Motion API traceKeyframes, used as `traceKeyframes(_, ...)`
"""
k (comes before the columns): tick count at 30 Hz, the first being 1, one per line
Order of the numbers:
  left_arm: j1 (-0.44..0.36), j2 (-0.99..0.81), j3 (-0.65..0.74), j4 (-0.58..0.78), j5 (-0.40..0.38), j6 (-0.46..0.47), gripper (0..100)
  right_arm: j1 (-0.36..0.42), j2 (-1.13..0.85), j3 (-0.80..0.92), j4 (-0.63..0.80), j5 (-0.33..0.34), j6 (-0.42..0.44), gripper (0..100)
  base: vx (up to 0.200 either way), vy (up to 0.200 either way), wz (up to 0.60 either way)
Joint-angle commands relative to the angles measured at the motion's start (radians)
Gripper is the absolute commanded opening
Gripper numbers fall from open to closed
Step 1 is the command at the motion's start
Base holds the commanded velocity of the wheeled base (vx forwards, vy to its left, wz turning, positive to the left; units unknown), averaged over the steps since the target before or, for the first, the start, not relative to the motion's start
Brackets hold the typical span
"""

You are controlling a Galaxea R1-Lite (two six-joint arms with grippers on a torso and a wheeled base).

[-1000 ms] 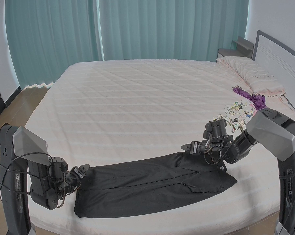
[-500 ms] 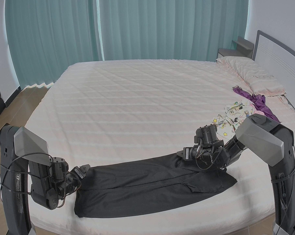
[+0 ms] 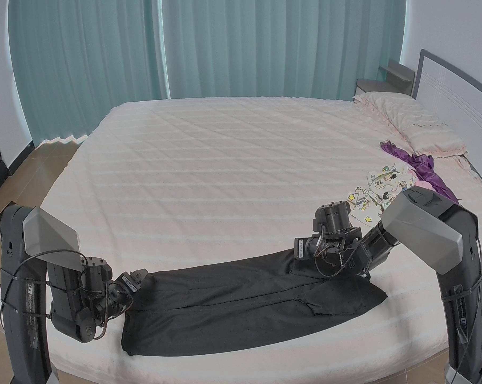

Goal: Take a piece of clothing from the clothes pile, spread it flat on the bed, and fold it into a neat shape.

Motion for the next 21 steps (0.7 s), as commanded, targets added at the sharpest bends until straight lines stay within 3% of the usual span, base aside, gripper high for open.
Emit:
traceKeyframes(1, 0.0, 0.003, 0.0, 0.0, 0.0, 0.0, 100, 0.011, -0.004, -0.001, -0.003, 0.0, -0.001, 0, 0.0, 0.0, 0.0)
traceKeyframes(4, 0.0, 0.003, 0.0, 0.0, 0.0, 0.0, 100, 0.014, -0.002, -0.004, -0.004, -0.001, 0.001, 0, 0.0, 0.0, 0.0)
traceKeyframes(5, 0.0, 0.003, 0.0, -0.002, 0.0, 0.0, 100, 0.015, -0.002, -0.001, -0.004, 0.0, -0.001, 100, 0.0, 0.0, 0.0)
traceKeyframes(15, 0.0, 0.005, 0.0, 0.0, 0.0, 0.0, 100, 0.004, -0.036, -0.006, -0.027, 0.0, 0.036, 100, 0.0, 0.0, 0.0)
traceKeyframes(21, -0.003, 0.005, 0.0, 0.0, 0.002, 0.0, 100, -0.071, -0.065, 0.0, -0.026, 0.008, 0.097, 100, 0.0, 0.0, 0.0)
